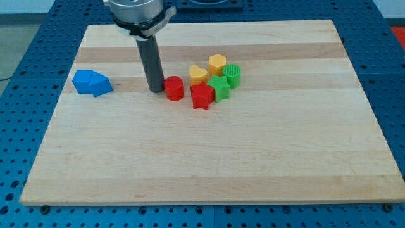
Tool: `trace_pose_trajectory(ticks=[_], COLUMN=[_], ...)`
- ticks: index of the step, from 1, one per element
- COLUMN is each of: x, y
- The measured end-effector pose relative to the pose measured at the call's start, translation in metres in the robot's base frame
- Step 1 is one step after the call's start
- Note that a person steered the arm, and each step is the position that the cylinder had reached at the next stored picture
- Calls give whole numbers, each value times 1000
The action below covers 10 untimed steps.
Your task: Push the blue blocks into the heart
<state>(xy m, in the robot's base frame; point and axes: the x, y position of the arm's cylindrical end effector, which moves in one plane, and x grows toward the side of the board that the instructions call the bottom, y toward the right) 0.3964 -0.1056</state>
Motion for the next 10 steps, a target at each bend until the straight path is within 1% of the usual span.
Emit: trace_pose_trajectory(ticks=[1,2,3,4,5,7,8,9,10], x=[4,31,64,53,30,23,-11,-32,-7], y=[-10,-31,-83,-149,-197,-199,-199,-197,-184])
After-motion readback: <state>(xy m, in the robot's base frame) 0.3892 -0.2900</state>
